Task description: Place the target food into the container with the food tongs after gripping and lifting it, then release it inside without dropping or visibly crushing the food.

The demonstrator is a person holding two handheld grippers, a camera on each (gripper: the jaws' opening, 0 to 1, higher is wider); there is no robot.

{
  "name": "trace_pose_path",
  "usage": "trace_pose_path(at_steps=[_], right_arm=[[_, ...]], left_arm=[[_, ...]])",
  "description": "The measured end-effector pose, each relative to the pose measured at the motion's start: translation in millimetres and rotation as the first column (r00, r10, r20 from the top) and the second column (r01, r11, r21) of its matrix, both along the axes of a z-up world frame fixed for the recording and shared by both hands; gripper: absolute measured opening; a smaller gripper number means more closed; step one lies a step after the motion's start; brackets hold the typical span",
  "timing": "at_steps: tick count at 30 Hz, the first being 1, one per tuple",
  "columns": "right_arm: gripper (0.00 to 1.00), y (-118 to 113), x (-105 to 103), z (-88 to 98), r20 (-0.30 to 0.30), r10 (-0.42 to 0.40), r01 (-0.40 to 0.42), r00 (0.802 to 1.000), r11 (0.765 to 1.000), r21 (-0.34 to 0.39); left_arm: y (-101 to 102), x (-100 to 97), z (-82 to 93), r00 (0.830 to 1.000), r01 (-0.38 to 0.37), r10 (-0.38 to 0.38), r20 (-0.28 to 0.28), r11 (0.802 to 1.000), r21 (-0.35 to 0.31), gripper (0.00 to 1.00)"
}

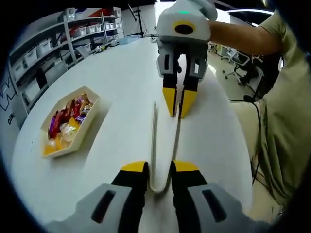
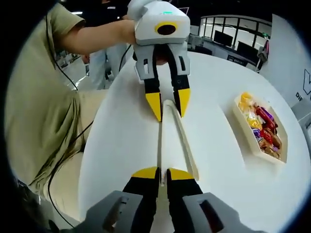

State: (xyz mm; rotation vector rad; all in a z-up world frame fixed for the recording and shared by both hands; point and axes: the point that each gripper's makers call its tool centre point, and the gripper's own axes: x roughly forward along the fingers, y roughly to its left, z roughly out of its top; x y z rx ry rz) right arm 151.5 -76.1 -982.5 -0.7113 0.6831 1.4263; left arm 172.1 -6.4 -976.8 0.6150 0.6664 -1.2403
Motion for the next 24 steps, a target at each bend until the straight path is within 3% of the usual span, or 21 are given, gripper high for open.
trace_pose_path(at_steps=[15, 24], right_arm=[[0.06, -0.7, 2.5, 1.0, 0.011, -0.015, 0.015, 1.000, 1.000, 0.008], [0.13, -1.6, 3.9, 9.2, 0.011, -0.037, 0.037, 0.999, 0.998, 0.051]], left_arm=[[2.5, 1.1, 3.8, 1.000, -0.019, 0.019, 0.002, 1.000, -0.009, 0.28], [4.3, 3.5, 10.0, 0.999, -0.036, 0.037, 0.016, 0.999, -0.031, 0.29]])
